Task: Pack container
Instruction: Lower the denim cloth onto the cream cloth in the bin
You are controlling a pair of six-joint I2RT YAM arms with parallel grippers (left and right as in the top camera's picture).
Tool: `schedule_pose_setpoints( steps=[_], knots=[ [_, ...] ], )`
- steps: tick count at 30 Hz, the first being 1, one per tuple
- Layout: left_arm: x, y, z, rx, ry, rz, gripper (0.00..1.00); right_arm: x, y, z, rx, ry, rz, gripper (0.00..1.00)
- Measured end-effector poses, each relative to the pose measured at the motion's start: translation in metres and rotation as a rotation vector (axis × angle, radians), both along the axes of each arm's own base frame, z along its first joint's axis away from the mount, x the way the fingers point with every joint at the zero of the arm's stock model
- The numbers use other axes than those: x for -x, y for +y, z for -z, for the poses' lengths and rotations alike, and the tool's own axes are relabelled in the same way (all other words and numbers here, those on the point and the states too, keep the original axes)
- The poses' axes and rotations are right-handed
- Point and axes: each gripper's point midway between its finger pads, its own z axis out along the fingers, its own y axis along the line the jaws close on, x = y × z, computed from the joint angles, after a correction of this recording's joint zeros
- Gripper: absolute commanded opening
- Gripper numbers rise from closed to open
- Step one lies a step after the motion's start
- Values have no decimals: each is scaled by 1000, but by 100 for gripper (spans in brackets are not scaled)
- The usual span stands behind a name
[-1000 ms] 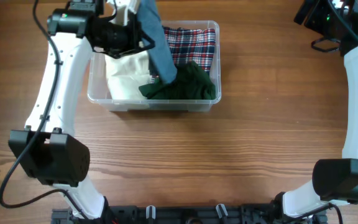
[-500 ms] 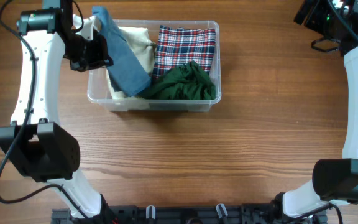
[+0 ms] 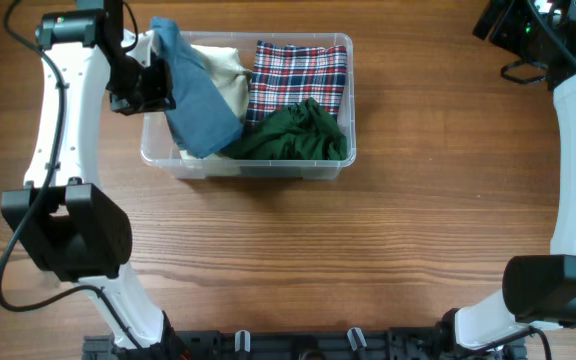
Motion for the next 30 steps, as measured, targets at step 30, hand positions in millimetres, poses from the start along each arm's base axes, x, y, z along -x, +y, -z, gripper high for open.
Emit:
schedule_pose_setpoints(
  steps=[30],
  knots=[
    [23, -169, -90, -24, -218, 439, 4, 0, 0, 0, 0, 0, 0, 100]
  ],
)
